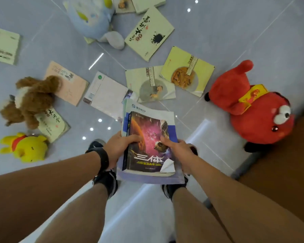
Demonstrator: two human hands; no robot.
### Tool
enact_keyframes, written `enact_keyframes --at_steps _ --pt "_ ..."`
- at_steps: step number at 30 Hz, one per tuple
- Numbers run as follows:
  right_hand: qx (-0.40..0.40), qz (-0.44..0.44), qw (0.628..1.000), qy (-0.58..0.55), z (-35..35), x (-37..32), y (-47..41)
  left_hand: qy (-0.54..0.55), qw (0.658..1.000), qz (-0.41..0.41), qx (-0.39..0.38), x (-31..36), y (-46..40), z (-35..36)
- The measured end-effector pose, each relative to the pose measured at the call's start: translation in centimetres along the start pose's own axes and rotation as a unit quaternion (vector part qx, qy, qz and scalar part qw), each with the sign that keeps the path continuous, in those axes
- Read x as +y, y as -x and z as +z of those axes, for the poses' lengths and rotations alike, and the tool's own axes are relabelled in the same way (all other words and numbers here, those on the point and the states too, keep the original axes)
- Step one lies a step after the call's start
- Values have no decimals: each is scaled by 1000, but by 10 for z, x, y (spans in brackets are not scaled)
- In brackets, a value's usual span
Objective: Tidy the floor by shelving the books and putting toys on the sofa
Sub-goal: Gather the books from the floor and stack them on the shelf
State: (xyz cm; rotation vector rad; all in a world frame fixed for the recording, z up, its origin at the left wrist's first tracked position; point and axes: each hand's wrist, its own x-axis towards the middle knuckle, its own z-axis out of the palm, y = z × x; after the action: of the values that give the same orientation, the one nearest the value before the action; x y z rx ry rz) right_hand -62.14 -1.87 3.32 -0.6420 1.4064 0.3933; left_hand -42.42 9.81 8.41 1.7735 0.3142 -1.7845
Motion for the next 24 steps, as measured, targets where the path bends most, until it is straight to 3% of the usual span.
enact_keyframes --at_steps 5,8,11,15,18,21,24 --pt "9 11 998 -54 9 1 223 -33 999 -21 -25 25 200 18" --pt "50 -42 995 -82 15 8 369 -61 998 -4 -34 46 326 38" --pt "108 -107 979 -137 30 9 495 -158 984 43 -68 73 422 47" --pt "172 -189 946 -200 45 43 591 -232 956 104 -146 85 509 63" --pt "237 -195 912 -272 80 78 631 -315 927 120 -167 85 548 59" --pt "270 -206 870 -358 116 125 660 -387 892 115 -203 73 585 65" --pt "277 -224 819 -449 153 173 689 -477 836 120 -243 45 614 75"
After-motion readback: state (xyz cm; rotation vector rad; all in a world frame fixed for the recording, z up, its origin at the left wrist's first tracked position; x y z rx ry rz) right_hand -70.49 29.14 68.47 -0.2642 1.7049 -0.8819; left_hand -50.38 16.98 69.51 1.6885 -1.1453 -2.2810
